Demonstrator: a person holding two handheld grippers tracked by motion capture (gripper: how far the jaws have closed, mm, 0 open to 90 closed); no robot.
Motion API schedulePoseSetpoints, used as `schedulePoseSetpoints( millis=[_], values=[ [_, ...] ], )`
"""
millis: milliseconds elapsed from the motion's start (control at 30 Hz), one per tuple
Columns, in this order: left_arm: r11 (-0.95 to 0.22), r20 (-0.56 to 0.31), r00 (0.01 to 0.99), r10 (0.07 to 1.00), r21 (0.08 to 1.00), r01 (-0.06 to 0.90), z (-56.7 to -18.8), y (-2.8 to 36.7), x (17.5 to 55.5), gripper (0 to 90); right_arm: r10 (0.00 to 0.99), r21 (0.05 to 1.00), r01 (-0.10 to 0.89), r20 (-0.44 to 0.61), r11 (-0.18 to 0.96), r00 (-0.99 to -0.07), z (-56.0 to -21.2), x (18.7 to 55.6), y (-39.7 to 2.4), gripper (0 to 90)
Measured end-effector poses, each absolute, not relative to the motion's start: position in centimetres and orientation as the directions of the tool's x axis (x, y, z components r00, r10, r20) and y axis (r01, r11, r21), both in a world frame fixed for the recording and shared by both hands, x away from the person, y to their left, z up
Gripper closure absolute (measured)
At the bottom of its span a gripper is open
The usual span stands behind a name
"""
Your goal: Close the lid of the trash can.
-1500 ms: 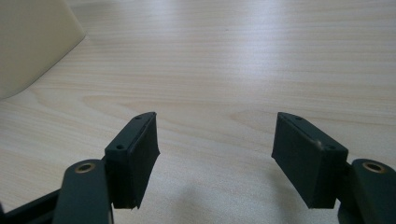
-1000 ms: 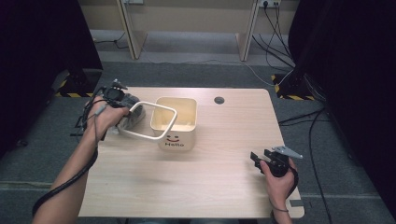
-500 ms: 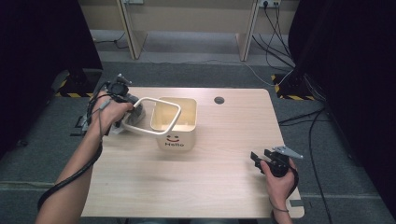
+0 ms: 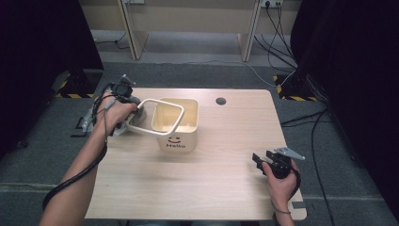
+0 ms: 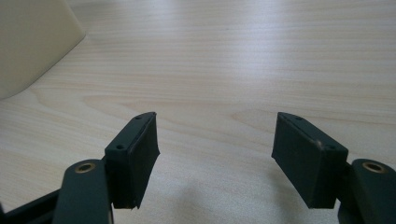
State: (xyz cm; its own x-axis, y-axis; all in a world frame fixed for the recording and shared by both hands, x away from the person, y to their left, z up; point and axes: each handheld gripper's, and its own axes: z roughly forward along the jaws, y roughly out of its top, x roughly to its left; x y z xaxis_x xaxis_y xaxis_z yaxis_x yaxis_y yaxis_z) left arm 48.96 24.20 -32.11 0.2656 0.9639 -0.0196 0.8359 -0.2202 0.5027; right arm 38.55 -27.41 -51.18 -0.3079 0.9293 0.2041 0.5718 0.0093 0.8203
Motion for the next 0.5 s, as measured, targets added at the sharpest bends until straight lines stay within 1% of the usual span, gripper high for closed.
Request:
schedulePoseSetpoints(
  millis=[500],
  values=[
    [-0.231, -0.021, 0.277, 0.961, 0.493, 0.839, -32.2, 23.0, 49.8, 81.8, 0.929, 0.818, 0.576, 0.206, 0.009, -0.307, -51.2, 38.6, -27.4, 31.3]
  ],
)
